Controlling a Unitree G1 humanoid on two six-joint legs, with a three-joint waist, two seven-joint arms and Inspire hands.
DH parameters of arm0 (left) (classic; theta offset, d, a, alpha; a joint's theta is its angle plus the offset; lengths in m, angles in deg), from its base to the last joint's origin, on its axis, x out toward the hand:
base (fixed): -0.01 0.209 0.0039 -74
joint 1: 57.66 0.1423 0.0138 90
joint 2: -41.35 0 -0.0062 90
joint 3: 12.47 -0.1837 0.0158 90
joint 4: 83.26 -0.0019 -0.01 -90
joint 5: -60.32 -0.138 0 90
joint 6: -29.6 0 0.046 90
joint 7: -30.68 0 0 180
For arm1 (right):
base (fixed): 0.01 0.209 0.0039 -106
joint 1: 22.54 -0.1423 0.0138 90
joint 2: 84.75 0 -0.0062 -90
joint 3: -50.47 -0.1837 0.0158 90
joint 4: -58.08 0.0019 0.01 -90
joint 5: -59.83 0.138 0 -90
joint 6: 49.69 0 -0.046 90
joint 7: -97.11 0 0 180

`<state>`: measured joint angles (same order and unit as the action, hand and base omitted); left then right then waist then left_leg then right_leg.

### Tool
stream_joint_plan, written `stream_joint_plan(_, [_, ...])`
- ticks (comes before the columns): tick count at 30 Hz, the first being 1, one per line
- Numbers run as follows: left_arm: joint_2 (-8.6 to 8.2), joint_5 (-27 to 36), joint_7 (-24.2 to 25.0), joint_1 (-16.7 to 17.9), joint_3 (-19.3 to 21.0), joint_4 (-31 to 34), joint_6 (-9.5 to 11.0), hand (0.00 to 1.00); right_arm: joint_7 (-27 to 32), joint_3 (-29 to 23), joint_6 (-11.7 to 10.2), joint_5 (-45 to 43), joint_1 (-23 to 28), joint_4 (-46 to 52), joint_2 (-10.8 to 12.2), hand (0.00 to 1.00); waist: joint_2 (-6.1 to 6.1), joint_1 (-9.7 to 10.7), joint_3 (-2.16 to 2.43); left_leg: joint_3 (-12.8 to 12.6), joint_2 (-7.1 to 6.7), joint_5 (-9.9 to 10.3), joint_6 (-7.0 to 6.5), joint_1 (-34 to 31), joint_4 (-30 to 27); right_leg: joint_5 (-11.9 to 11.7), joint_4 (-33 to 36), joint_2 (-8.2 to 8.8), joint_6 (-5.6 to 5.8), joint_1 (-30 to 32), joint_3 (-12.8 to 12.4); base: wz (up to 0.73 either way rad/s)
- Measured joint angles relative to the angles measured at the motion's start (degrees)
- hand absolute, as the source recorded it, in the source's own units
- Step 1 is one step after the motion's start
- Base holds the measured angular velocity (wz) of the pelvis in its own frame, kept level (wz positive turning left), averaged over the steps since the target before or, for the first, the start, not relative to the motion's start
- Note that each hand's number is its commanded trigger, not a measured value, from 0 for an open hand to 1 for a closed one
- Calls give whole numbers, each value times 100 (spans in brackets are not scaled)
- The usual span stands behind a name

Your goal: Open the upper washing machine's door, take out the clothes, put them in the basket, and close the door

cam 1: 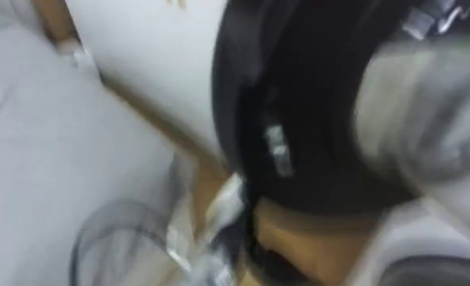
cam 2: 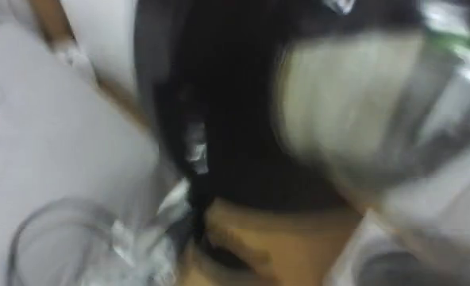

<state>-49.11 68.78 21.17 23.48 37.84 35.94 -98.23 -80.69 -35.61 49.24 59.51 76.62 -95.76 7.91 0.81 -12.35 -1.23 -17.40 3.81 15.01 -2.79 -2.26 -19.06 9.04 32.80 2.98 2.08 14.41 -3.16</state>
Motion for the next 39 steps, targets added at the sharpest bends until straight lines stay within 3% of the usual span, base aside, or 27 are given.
stream_joint_plan(1, [1, -24, 109, 70, 6, 6, 3, 0, 1, 174, 46, -21, -45, -45, 42, 0, -22, 157, 2, -418, -141, -137, -48, 305, 404, -148, -426, -62, -21, -136, 168, -10])
stream_joint_plan(2, [2, -26, 142, 128, 49, 8, 16, 0, -32, 253, 44, -11, -76, -64, 49, 0, -24, 262, 11, -536, -232, -179, -89, 411, 549, -213, -639, -55, -47, -171, 210, -60])
stream_joint_plan(3, [3, -41, 204, 278, 214, 1, 69, 0, -19, 492, 27, -22, -231, -91, 22, 0, 11, 536, 35, -752, -315, -232, -152, 515, 767, -352, -1046, -70, -52, -291, 147, -81])
stream_joint_plan(4, [-12, -83, 318, 269, 383, 1, 239, 0, -2, 727, 31, -137, -435, -101, -1, 0, 85, 872, 84, -936, -318, -247, -188, 533, 846, -550, -1485, -99, -63, -457, 169, -88])
stream_joint_plan(5, [35, -192, 448, 310, 451, 6, 353, 0, -7, 792, 28, -181, -488, -92, 13, 0, 73, 1029, 94, -1059, -296, -243, -209, 533, 885, -622, -1663, -122, -97, -541, 209, -68])
stream_joint_plan(6, [100, -291, 647, 395, 405, -61, 451, 0, -48, 881, -4, -220, -511, -86, 39, 0, 43, 1313, 100, -1314, -240, -241, -221, 559, 893, -624, -1824, -206, -158, -707, 391, -37])
stream_joint_plan(7, [64, -335, 825, 397, 338, -124, 472, 0, -58, 905, -26, -222, -524, -100, 76, 0, 14, 1570, 115, -1603, -220, -243, -222, 599, 894, -522, -1832, -234, -158, -886, 612, -25])
stream_joint_plan(9, [36, -424, 1095, 395, 204, -202, 687, 0, -80, 933, -200, -152, -636, -215, 140, 0, -15, 1809, 139, -1905, -265, -242, -220, 621, 897, -287, -1817, -232, -98, -1109, 885, -38])
stream_joint_plan(10, [-123, -443, 1228, 353, 140, -399, 911, 0, -105, 1108, -321, -147, -733, -364, 124, 0, -2, 1919, 130, -1904, -315, -236, -209, 628, 891, -199, -1865, -223, -54, -1237, 956, -48])
stream_joint_plan(11, [-188, -453, 1275, 322, 131, -475, 996, 0, -126, 1166, -346, -139, -743, -384, 107, 0, -7, 1951, 129, -1825, -350, -212, -165, 614, 882, -181, -1915, -214, -61, -1290, 972, -46])
stream_joint_plan(12, [-273, -468, 1359, 295, 127, -653, 1243, 0, -186, 1280, -415, -104, -745, -385, 89, 0, -30, 1991, 113, -1502, -416, -93, 44, 585, 842, -151, -1978, -214, -108, -1333, 969, -51])
stream_joint_plan(13, [-301, -490, 1487, 258, 124, -808, 1504, 0, -255, 1335, -475, -97, -755, -384, 95, 0, -83, 1991, 80, -1091, -513, -80, 65, 555, 814, -179, -2072, -210, -149, -1335, 944, -52])
stream_joint_plan(15, [-415, -540, 1701, 181, 115, -1037, 1804, 0, -341, 1354, -581, -97, -759, -385, 99, 0, -110, 2032, 62, -628, -602, -74, 74, 519, 802, -293, -2153, -212, -201, -1320, 954, -27])
stream_joint_plan(17, [-527, -568, 1913, 163, 108, -1138, 2114, 0, -417, 1354, -690, -98, -766, -386, 104, 0, -149, 2144, 50, -565, -627, -74, 74, 520, 836, -333, -2213, -214, -171, -1328, 950, -6])
stream_joint_plan(19, [-649, -582, 2132, 132, 1, -1202, 2568, 0, -481, 1380, -775, -179, -777, -383, 104, 0, -182, 2150, 25, -582, -633, -74, 73, 522, 859, -337, -2231, -229, -164, -1308, 922, -17])
stream_joint_plan(24, [-835, -593, 2401, 123, -295, -1698, 3173, 0, -479, 1472, -873, -466, -837, -329, 118, 0, -188, 2157, 19, -581, -624, -78, 66, 561, 950, -340, -2238, -322, -168, -1258, 782, -26])
stream_joint_plan(27, [-840, -708, 2549, 123, -481, -2062, 3209, 0, -479, 1508, -892, -521, -892, -329, 123, 0, -165, 2202, 20, -578, -577, -103, 2, 559, 953, -373, -2261, -399, -237, -1229, 783, -26])
stream_joint_plan(29, [-841, -905, 2663, 117, -562, -2254, 3335, 0, -487, 1507, -908, -618, -915, -312, 119, 0, -128, 2270, 20, -571, -532, -124, -244, 552, 967, -385, -2312, -466, -285, -1225, 782, -16])
stream_joint_plan(30, [-840, -1056, 2694, 116, -628, -2282, 3347, 0, -491, 1507, -924, -676, -950, -280, 116, 0, -79, 2335, 24, -571, -489, -110, -500, 520, 975, -364, -2305, -524, -321, -1194, 789, -8])
stream_joint_plan(33, [-866, -1310, 2911, -58, -893, -2355, 3457, 0, -560, 1507, -928, -702, -1071, -291, 118, 0, -46, 2496, 19, -576, -456, -112, -489, 498, 974, -342, -2304, -549, -364, -1170, 784, -3])
stream_joint_plan(35, [-972, -1315, 3108, -185, -1049, -2445, 3494, 0, -587, 1507, -935, -702, -1145, -297, 121, 0, -21, 2630, 16, -541, -447, -106, -461, 503, 975, -324, -2310, -570, -393, -1167, 747, -7])
stream_joint_plan(39, [-1040, -1366, 3279, -220, -1255, -2647, 3590, 0, -594, 1513, -963, -702, -1158, -296, 145, 0, -35, 2717, 4, -388, -448, -94, -424, 575, 968, -302, -2346, -611, -423, -1241, 615, -17])
